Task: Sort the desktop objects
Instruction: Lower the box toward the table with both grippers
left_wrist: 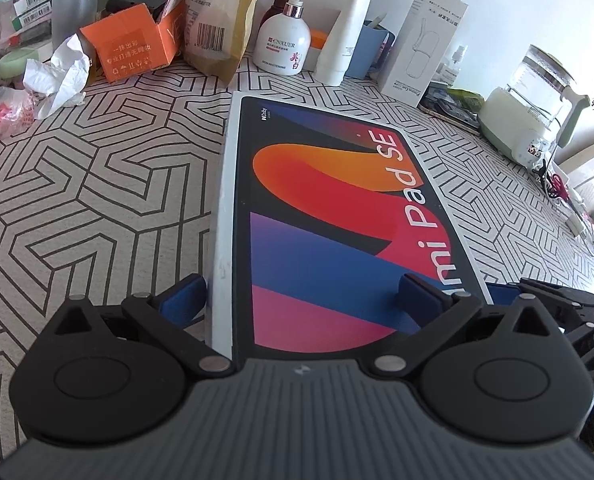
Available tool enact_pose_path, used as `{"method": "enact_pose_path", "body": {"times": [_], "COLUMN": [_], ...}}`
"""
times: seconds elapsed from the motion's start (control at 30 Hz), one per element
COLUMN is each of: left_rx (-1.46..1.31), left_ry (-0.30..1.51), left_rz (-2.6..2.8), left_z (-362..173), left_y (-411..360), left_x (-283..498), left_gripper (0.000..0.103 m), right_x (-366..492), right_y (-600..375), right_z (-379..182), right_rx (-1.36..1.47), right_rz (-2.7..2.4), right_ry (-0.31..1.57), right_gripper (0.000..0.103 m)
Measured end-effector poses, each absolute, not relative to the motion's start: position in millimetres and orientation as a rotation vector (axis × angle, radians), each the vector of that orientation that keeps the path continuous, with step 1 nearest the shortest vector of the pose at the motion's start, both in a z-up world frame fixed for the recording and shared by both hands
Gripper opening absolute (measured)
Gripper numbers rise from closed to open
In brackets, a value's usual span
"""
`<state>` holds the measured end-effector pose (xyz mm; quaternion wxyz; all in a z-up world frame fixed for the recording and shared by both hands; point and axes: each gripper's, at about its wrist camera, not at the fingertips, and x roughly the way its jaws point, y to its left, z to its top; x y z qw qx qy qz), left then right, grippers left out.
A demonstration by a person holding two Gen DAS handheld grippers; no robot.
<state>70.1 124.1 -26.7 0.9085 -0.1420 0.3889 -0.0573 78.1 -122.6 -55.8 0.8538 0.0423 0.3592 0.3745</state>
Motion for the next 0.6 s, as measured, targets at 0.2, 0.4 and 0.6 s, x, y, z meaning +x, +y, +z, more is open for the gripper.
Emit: {"method": "enact_pose_path", "body": {"times": [0.2,0.4,0.6], "left_rx": [-0.297,-0.315,-0.293], "left_ry": [0.805,0.808,0.809], "left_rz": [-0.124,-0.107,-0.054], "left_z": [-27,-27,-23], "left_y": [125,126,122], "left_x": [72,72,67], "left_gripper": [0.103,0.103,0.103], "right_x": [74,68,39], "right_y": [-123,-123,-127], "right_z": [-53,-52,-46], "right_rx": [0.047,0.055,0.018], "right_rz": [0.782,0.736,0.7], "right_ry": [0.723,0.717,0.68], "right_gripper": [0.097,0.098,0.098]}}
